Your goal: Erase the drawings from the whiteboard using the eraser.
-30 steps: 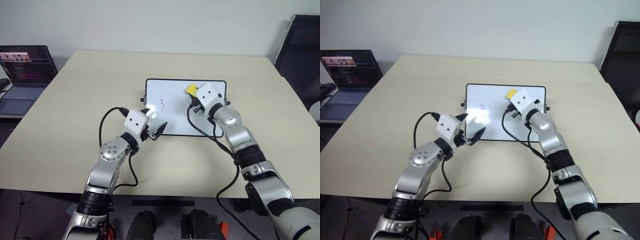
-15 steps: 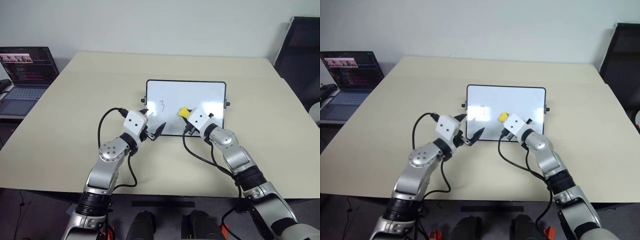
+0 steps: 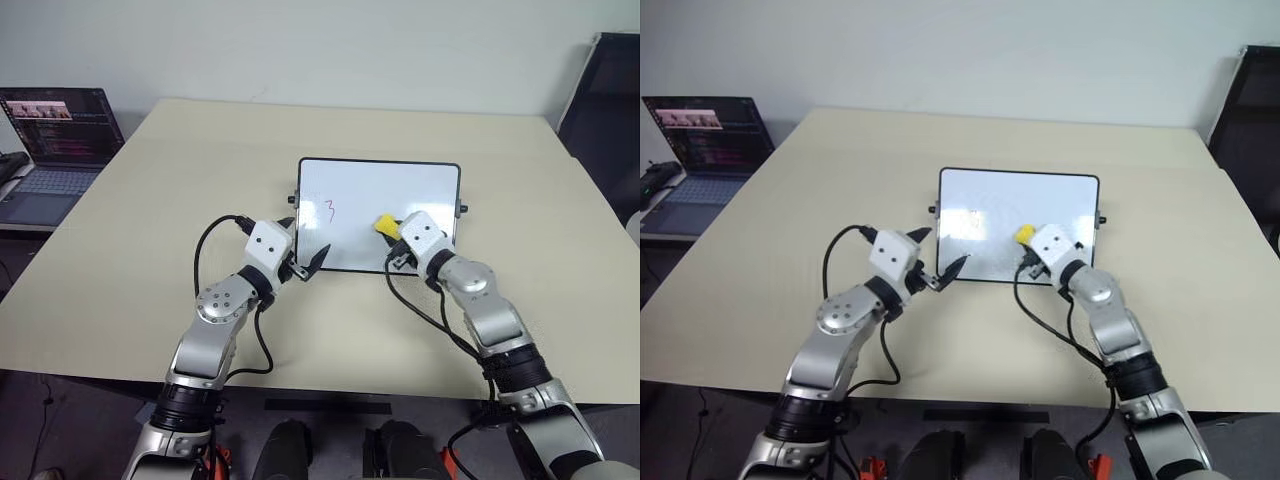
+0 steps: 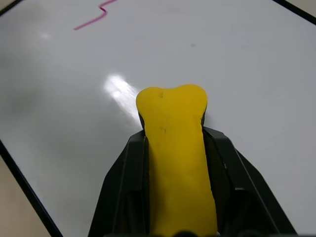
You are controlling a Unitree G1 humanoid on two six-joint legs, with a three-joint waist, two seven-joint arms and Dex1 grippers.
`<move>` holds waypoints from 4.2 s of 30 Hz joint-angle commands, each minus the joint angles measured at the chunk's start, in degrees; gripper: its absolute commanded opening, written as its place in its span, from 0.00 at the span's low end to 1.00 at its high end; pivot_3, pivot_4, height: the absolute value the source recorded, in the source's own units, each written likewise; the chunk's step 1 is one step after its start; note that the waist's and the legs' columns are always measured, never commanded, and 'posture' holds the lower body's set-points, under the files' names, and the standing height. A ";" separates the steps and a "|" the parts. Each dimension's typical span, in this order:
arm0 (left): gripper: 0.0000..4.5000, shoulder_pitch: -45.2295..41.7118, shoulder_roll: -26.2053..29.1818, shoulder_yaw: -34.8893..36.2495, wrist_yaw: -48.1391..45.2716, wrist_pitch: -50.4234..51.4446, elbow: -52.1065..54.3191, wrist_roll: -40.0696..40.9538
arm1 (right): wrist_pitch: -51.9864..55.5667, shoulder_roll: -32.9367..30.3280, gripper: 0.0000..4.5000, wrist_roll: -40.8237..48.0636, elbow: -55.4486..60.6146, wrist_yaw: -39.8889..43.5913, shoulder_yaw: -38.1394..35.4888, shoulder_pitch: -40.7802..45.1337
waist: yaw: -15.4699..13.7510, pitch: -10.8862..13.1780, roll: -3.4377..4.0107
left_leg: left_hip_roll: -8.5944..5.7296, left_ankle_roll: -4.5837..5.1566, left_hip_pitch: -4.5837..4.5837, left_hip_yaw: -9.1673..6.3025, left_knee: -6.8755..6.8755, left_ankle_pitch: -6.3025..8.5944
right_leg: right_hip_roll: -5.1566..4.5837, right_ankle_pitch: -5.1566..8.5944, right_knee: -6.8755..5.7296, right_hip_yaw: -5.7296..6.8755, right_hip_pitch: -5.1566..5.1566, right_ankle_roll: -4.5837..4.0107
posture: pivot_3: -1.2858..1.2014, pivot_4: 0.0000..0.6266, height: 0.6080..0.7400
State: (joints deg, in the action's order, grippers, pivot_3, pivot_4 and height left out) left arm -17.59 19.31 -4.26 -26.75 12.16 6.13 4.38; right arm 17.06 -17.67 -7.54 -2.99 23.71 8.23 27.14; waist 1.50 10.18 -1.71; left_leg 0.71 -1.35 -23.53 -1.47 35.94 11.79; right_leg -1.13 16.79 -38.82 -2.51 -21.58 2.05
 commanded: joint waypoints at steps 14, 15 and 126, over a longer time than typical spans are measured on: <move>1.00 -0.69 -0.04 0.68 -0.90 -1.14 0.76 0.63 | -3.41 -3.05 0.26 -0.93 11.94 -5.49 -4.12 -11.23 | 0.31 0.01 -0.01 | -0.01 -0.01 -0.38 0.05 -0.03 0.00 | 0.06 0.01 -0.03 -0.04 -0.42 0.02 | 0.52 0.24 1.00; 1.00 -0.82 -0.05 0.58 -1.01 -1.14 0.68 0.63 | -4.01 -2.82 0.26 -1.33 11.68 -5.66 -3.50 -11.29 | 0.31 0.01 -0.01 | -0.01 -0.01 -0.38 0.05 -0.02 0.00 | 0.06 0.01 -0.03 -0.04 -0.43 0.02 | 0.52 0.24 1.00; 1.00 5.61 0.46 3.40 3.93 -0.47 4.19 0.15 | -16.65 6.49 0.26 -11.29 -30.23 -5.47 7.59 26.29 | 0.37 0.01 0.03 | 0.02 -0.01 -0.28 0.01 0.04 0.00 | -0.10 -0.02 -0.16 0.02 -0.39 -0.04 | 0.52 0.24 1.00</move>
State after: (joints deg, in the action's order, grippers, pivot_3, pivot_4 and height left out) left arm -11.20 19.77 -0.91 -22.36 13.02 9.09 4.21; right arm 1.38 -11.62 -19.07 -32.48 19.34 16.74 51.91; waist 1.87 10.19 -1.68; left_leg 0.74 -1.36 -23.81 -1.45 35.97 11.79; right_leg -1.23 16.77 -38.98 -2.50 -21.97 2.00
